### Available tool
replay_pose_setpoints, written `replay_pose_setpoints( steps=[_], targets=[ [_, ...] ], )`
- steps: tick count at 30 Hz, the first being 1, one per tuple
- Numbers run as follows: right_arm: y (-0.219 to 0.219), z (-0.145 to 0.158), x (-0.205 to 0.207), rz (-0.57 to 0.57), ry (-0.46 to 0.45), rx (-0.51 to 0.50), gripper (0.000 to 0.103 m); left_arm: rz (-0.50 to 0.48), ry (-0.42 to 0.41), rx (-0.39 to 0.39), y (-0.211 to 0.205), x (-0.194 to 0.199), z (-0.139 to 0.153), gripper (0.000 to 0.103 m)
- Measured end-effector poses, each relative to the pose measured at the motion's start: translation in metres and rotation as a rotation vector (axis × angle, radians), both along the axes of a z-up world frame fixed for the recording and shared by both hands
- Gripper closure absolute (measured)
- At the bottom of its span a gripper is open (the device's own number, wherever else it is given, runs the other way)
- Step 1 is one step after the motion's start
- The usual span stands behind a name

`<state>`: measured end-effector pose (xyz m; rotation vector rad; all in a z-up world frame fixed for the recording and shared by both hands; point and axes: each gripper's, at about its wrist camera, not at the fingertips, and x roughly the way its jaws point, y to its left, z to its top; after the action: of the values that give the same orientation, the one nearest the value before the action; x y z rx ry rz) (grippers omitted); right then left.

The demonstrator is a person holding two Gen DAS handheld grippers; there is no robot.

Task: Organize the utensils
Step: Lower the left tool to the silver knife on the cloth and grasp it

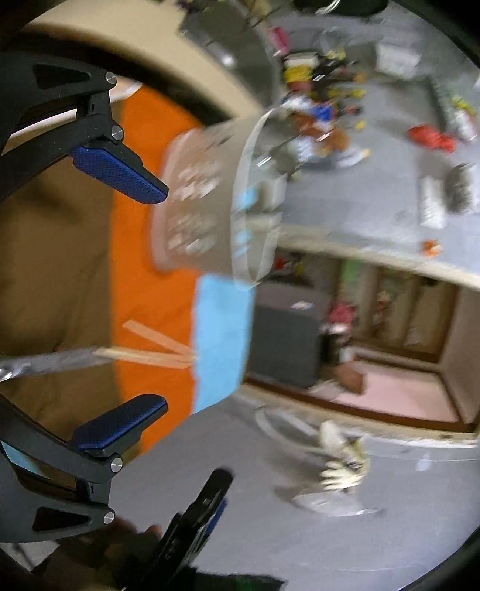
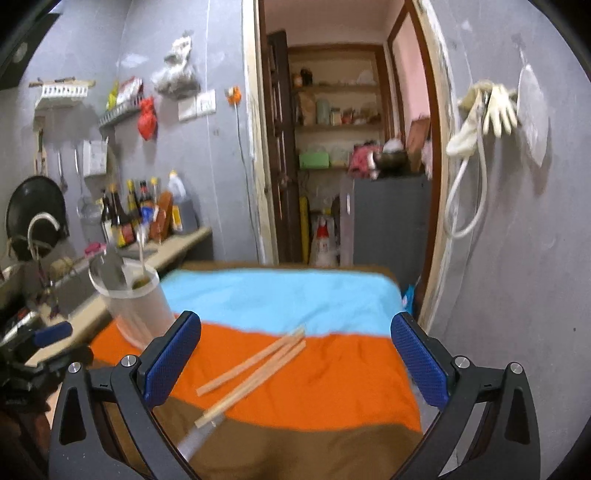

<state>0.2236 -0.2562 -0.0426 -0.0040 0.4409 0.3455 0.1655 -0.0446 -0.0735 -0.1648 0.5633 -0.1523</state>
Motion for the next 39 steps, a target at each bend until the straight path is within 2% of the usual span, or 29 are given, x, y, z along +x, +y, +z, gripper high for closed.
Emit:
replay_pose_setpoints(
  steps=[4, 8, 10, 12, 13, 14, 15, 17, 19, 23, 28, 32, 35, 39],
  targets=[
    [-0.012, -0.025, 0.01, 0.02, 0.093, -0.002, 0.0, -0.076, 0.13, 0.01, -0.028, 0.006, -0.027, 0.002],
    [-0.023, -0.047, 0.022, 0.053, 0.203, 0.017, 0.001, -0.108, 0.224, 0.005, -0.045, 0.011, -0.046, 0.006],
    [-0.026, -0.057, 0.029, 0.075, 0.251, 0.019, 0.006, -0.125, 0.268, 0.021, -0.055, 0.014, -0.055, 0.018],
    [-0.027, -0.067, 0.033, 0.089, 0.294, 0.009, 0.021, -0.145, 0.315, 0.052, -0.064, 0.017, -0.062, 0.04],
    [-0.027, -0.072, 0.036, 0.096, 0.317, 0.003, 0.024, -0.154, 0.338, 0.071, -0.068, 0.019, -0.066, 0.046],
    [-0.027, -0.077, 0.037, 0.103, 0.335, 0.001, 0.029, -0.165, 0.362, 0.086, -0.073, 0.02, -0.071, 0.057],
    [-0.027, -0.08, 0.037, 0.105, 0.348, 0.0, 0.034, -0.17, 0.382, 0.107, -0.078, 0.021, -0.075, 0.062],
    [-0.028, -0.088, 0.038, 0.115, 0.381, 0.002, 0.037, -0.168, 0.387, 0.182, -0.087, 0.02, -0.08, 0.062],
    [-0.03, -0.096, 0.038, 0.124, 0.409, 0.005, 0.038, -0.161, 0.393, 0.216, -0.093, 0.02, -0.082, 0.065],
    [-0.03, -0.103, 0.041, 0.129, 0.445, 0.02, 0.04, -0.129, 0.393, 0.236, -0.096, 0.024, -0.084, 0.088],
    [-0.019, -0.108, 0.057, 0.172, 0.486, 0.039, 0.047, -0.083, 0.4, 0.204, -0.086, 0.025, -0.084, 0.088],
    [-0.004, -0.111, 0.08, 0.207, 0.511, 0.067, 0.062, -0.001, 0.408, 0.184, -0.065, 0.023, -0.081, 0.089],
    [0.009, -0.112, 0.095, 0.202, 0.506, 0.047, 0.067, 0.064, 0.412, 0.175, -0.046, 0.019, -0.079, 0.089],
    [0.023, -0.115, 0.121, 0.169, 0.541, 0.072, 0.074, 0.15, 0.424, 0.136, -0.022, 0.017, -0.078, 0.088]
  ],
)
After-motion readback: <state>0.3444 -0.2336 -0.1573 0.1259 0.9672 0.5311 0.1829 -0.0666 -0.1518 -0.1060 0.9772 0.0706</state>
